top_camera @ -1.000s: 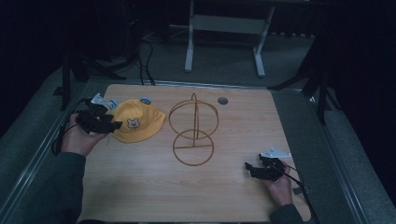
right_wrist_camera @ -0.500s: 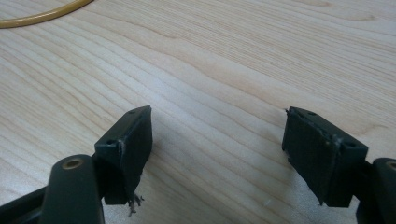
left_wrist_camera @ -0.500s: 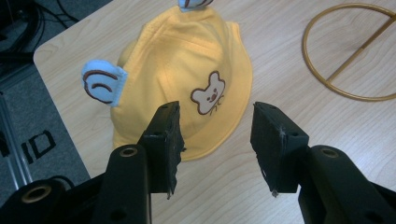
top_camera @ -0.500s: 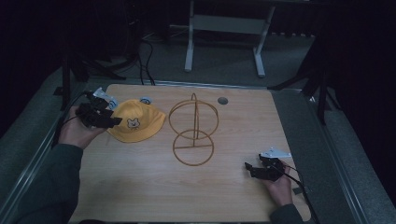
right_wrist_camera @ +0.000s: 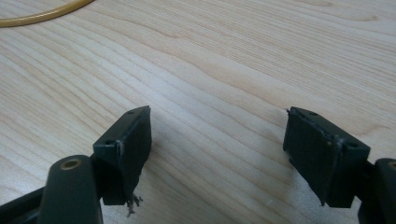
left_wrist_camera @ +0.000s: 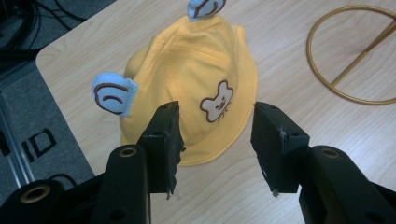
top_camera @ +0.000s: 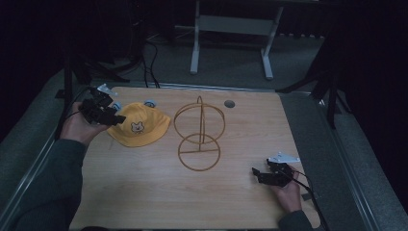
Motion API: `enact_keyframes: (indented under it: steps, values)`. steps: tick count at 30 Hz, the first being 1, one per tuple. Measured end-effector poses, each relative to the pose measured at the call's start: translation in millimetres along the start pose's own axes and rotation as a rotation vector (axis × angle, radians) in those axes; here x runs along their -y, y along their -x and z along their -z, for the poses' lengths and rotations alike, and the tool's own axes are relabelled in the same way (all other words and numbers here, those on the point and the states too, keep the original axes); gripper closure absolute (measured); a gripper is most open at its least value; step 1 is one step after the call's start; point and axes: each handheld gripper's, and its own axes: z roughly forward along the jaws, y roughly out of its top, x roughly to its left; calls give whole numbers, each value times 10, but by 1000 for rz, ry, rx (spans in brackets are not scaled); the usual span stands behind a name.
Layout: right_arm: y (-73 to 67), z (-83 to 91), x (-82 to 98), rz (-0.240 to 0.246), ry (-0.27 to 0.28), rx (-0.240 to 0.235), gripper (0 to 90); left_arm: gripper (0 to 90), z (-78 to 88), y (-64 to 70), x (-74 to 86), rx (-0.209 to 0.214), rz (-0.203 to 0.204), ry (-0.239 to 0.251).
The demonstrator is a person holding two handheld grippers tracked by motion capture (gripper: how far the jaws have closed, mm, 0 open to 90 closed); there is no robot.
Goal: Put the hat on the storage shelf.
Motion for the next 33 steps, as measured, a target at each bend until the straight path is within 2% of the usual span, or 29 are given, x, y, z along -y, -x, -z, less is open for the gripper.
enact_keyframes:
  steps: [9,17,26,33]
  values:
    - [0,0,0,0,0,0,235,518,-34,-65,-128,-2,-4,-32]
    - [1,-1,0,1,0,-1,234,518,-99,-137,-247,-1,22,-58]
    - [1,0,0,2,0,-2,234,517,-150,-184,-357,8,32,-90]
    - [1,0,0,2,0,-2,232,479,-219,-211,-437,9,38,-94]
